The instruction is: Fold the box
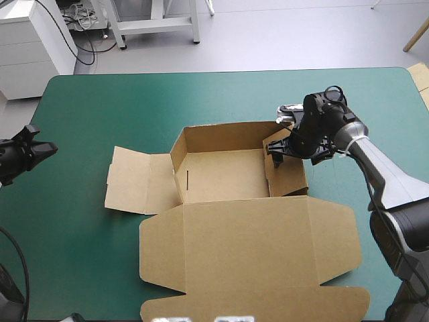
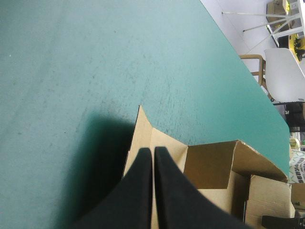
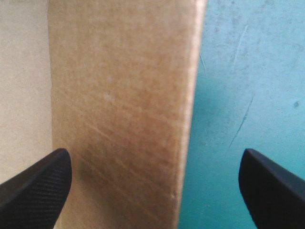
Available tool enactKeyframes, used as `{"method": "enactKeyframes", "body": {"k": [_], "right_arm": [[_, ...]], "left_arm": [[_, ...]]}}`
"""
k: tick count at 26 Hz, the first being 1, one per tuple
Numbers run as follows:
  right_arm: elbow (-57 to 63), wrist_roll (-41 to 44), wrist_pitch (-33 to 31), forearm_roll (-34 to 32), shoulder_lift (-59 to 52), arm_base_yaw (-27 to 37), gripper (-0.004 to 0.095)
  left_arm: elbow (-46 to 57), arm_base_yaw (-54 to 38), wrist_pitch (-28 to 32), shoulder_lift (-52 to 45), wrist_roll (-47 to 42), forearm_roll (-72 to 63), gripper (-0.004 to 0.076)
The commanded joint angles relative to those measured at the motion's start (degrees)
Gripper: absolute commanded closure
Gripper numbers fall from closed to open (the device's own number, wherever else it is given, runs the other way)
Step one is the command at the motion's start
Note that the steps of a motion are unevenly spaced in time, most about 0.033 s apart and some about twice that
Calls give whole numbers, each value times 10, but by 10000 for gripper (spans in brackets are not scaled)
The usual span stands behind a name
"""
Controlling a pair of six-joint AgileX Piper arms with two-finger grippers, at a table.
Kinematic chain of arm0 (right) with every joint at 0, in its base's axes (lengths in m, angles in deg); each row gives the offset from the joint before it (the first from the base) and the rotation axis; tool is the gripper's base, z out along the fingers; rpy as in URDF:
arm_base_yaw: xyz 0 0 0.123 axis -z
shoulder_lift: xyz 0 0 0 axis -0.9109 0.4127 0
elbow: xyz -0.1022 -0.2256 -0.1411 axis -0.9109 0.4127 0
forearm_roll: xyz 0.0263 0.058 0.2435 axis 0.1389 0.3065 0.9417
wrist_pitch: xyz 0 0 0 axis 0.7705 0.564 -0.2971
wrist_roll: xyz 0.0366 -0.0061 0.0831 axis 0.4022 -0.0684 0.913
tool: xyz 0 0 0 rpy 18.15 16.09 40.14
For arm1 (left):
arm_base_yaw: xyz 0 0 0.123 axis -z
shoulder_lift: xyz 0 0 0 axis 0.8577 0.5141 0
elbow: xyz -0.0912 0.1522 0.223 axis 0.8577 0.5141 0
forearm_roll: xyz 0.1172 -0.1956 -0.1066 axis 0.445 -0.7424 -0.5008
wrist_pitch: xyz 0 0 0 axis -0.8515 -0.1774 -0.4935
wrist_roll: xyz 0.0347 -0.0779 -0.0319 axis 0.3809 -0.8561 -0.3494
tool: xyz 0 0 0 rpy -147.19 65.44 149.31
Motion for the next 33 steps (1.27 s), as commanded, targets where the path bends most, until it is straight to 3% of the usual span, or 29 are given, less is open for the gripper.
{"method": "enactKeyframes", "body": {"k": [1, 6, 8, 12, 15, 16, 30, 33], "right_arm": [[-13, -7, 8, 2, -25, 2, 33], [-13, -7, 8, 2, -25, 2, 34], [-13, -5, 8, 2, -24, 2, 114], [-12, -12, 8, 9, -21, 2, 496], [-12, -23, 8, 11, -18, 2, 871], [-12, -28, 8, 18, -18, 2, 922], [-30, -97, 15, 63, -77, 7, 929], [-49, -117, 8, 83, -124, 19, 929]], "left_arm": [[-14, -1, 0, -22, -8, -42, 732], [-14, -1, -1, -22, -6, -42, 732], [-14, -1, -1, -22, -6, -42, 732], [-14, -1, -1, -22, -1, -39, 732], [-14, -1, -1, -22, 9, -35, 732], [-14, -1, -1, -22, 15, -35, 732], [-14, -1, -6, -21, 56, -65, 732], [-14, -1, -38, -21, 56, -51, 732]]}}
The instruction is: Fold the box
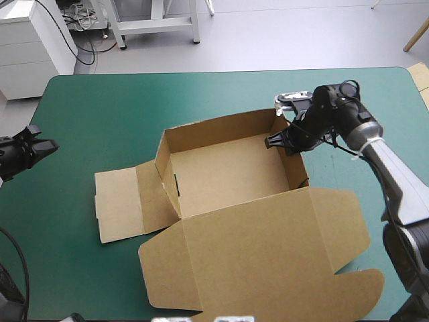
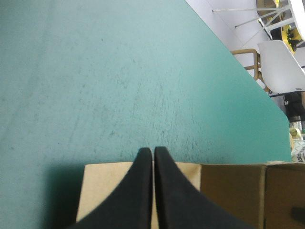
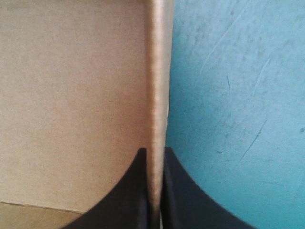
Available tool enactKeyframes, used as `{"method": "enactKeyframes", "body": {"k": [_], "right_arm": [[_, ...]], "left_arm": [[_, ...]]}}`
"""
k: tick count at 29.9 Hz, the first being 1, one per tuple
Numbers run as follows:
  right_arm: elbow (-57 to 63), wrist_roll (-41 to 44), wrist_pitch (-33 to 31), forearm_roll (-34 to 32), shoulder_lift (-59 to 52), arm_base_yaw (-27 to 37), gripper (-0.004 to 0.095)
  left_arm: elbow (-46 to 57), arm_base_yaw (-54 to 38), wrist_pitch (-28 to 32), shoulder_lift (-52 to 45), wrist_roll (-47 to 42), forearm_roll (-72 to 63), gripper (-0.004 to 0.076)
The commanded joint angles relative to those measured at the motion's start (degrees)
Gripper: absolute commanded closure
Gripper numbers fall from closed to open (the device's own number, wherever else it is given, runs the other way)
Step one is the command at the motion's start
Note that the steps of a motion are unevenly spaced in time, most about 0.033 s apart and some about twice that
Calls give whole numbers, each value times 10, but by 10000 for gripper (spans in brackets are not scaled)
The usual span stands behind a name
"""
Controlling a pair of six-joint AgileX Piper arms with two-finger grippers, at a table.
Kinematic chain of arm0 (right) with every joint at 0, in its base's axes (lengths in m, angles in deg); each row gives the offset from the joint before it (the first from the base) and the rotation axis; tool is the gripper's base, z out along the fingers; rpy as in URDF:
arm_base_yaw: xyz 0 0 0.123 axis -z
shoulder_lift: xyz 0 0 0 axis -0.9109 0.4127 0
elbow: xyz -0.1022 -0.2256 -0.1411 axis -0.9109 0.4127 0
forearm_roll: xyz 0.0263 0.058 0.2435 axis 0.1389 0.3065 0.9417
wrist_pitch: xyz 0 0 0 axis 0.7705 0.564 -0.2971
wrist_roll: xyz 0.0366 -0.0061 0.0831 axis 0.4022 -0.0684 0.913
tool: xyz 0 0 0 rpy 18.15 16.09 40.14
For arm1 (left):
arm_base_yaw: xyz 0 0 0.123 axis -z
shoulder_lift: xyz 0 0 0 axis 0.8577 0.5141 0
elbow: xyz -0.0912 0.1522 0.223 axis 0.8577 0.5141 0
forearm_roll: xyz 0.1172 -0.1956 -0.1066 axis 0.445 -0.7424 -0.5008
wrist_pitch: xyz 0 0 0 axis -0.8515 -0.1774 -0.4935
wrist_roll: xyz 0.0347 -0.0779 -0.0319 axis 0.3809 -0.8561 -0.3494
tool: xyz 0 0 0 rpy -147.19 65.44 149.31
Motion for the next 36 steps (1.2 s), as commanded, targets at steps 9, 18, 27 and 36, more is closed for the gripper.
{"method": "enactKeyframes", "body": {"k": [9, 18, 27, 36], "right_arm": [[-39, -52, 3, 40, -213, 64, 929], [-39, -99, 3, 149, -256, 160, 929], [-39, -182, 6, 344, -244, 173, 929], [-39, -187, 26, 360, -222, 173, 929]], "left_arm": [[-14, -1, -20, -20, 29, -15, 721], [-14, 13, -39, -20, 75, -9, 285], [-12, 36, -22, -5, 52, 59, 34], [48, 99, -32, -5, 131, -64, 34]]}}
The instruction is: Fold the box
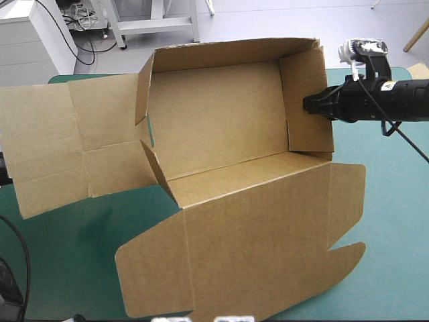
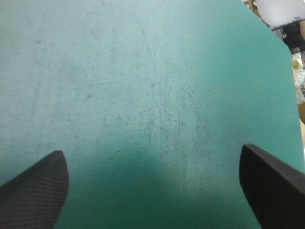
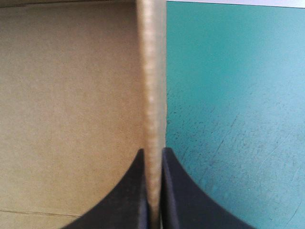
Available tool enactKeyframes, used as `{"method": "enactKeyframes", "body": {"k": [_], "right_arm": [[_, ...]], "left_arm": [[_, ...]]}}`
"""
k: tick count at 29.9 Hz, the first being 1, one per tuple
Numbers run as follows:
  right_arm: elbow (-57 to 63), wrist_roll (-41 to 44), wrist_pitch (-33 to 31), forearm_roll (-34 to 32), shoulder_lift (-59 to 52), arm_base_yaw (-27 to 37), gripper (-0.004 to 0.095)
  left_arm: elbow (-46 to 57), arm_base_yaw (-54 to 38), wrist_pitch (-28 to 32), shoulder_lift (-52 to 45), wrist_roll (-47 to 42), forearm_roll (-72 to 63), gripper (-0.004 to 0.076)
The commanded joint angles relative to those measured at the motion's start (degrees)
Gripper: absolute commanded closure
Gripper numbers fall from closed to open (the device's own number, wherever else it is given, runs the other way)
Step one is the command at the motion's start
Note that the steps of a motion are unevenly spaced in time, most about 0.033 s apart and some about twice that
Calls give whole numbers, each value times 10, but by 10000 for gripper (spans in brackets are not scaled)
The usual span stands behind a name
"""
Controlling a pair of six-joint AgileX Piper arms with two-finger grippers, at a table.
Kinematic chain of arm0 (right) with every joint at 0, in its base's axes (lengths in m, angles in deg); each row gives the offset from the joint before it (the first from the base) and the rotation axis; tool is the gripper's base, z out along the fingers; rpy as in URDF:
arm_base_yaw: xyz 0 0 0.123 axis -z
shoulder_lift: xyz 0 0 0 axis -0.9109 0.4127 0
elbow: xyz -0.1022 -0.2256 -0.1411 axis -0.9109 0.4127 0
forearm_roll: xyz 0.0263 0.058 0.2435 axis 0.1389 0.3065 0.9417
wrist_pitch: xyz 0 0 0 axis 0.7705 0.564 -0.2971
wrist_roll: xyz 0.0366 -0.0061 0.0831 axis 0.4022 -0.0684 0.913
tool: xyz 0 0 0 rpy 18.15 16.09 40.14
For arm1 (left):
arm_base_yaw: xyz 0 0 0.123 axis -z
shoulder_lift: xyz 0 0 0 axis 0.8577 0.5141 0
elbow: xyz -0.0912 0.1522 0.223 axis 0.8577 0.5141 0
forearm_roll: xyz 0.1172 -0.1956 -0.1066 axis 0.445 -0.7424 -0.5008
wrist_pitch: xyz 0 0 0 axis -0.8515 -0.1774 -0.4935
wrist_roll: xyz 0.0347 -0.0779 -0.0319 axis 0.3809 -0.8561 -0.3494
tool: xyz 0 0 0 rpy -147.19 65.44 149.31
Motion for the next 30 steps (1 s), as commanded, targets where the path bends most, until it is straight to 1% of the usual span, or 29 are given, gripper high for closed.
{"method": "enactKeyframes", "body": {"k": [1, 4, 6, 9, 15, 20, 22, 23, 27, 30], "right_arm": [[-20, 1, 34, 40, -2, 5, 929], [-20, 1, 45, 39, 13, 5, 929], [-20, -12, 58, 34, 21, 5, 929], [-20, -33, 75, 31, 33, 5, 929], [-20, -20, 84, -3, 54, 5, 927], [-20, -9, 97, -17, 66, -5, 927], [-20, -2, 108, -37, 67, -17, 924], [-20, 11, 115, -70, 68, -28, 922], [-20, 64, 132, -151, 71, -59, 922], [-20, 81, 154, -177, 71, -79, 921]], "left_arm": [[-2, 34, -19, -19, 26, -73, 34], [-2, 56, -43, -19, 48, -105, 34], [-2, 68, -43, -23, 50, -126, 34], [-2, 82, -43, -36, 67, -118, 34], [-2, 115, -43, -71, 89, -188, 34], [-2, 171, -43, -85, 100, -231, 34], [-2, 187, -43, -88, 110, -246, 34], [-2, 192, -43, -93, 110, -258, 34], [-3, 201, -43, -110, 111, -291, 34], [-3, 213, -43, -118, 111, -304, 37]]}}
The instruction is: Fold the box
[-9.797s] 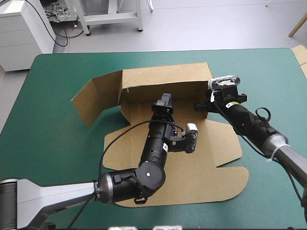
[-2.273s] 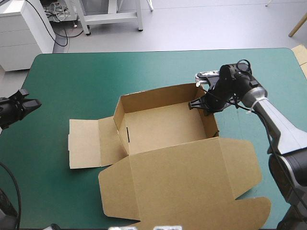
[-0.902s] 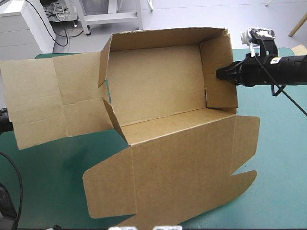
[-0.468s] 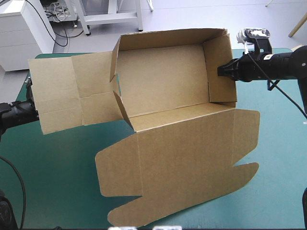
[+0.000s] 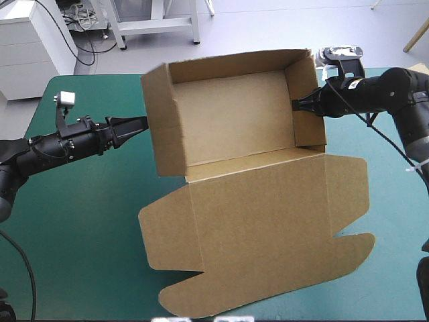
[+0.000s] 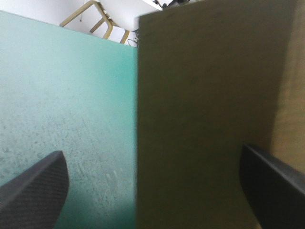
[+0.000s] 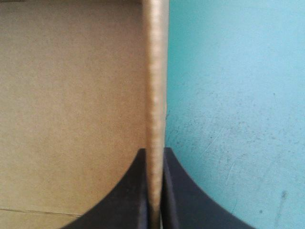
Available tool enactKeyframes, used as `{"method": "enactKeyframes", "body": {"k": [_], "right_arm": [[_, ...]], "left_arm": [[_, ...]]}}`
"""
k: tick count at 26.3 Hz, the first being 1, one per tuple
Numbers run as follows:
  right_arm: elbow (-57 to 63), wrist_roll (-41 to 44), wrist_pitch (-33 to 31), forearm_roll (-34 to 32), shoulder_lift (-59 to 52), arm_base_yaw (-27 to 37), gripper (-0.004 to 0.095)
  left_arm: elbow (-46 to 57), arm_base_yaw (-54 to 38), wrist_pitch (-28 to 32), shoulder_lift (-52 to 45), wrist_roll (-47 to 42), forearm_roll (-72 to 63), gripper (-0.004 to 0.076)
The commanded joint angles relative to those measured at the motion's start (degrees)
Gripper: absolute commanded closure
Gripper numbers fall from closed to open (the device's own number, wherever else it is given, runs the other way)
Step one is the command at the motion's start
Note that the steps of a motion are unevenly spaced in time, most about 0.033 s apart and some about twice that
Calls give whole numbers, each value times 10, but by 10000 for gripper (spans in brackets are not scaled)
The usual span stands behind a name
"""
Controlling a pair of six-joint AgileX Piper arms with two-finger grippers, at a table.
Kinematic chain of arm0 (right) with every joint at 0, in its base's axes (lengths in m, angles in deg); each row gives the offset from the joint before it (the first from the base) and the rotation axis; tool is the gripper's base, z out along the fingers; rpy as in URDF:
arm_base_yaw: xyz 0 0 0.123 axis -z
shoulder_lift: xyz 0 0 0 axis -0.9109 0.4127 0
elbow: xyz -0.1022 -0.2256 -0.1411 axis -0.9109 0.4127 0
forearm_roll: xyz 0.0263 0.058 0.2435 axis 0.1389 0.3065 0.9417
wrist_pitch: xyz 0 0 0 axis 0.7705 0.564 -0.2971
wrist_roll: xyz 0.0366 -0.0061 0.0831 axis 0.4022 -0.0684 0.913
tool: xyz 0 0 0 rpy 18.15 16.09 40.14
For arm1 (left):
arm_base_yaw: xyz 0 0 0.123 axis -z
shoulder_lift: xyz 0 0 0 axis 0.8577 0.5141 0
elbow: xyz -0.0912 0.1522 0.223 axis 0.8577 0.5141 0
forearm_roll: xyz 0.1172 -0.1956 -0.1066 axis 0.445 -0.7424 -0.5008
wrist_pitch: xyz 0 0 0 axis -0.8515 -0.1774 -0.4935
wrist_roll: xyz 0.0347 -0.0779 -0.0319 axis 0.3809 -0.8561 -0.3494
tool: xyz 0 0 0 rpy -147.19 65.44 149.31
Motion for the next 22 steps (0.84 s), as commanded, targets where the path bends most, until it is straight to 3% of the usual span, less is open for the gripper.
{"method": "enactKeyframes", "body": {"k": [1, 16, 20, 22], "right_arm": [[-20, 22, 58, -3, -19, -19, 922], [-20, 46, 76, 0, -19, -30, 922], [-20, 85, 77, -58, -19, -71, 921], [-20, 129, 81, -122, -19, -104, 921]], "left_arm": [[-13, 18, -44, -29, 0, -68, 37], [-13, 103, -31, -31, -5, -95, 69], [-15, 103, -11, -31, -14, -93, 92], [-37, 115, 18, -33, -53, -39, 93]]}}
